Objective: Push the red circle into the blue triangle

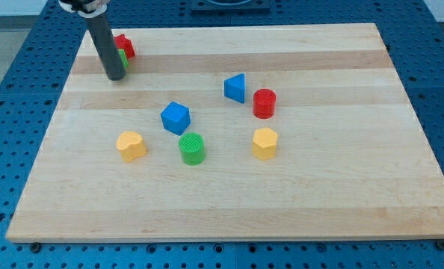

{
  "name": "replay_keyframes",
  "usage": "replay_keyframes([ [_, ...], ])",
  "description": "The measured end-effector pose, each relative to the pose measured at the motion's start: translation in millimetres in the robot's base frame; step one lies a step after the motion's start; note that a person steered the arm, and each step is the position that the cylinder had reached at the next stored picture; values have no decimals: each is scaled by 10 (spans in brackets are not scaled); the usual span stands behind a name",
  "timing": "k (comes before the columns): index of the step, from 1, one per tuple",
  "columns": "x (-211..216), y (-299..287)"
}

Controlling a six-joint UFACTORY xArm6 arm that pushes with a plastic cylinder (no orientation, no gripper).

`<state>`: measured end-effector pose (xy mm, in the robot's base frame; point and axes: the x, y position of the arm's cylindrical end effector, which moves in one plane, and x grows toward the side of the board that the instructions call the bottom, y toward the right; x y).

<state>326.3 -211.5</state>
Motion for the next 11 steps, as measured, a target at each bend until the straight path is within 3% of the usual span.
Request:
replay_keyframes([
  [2,34,50],
  [4,681,836],
  [6,833,1866],
  [8,1309,2705],
  [9,1148,3129],
  [11,938,2860],
])
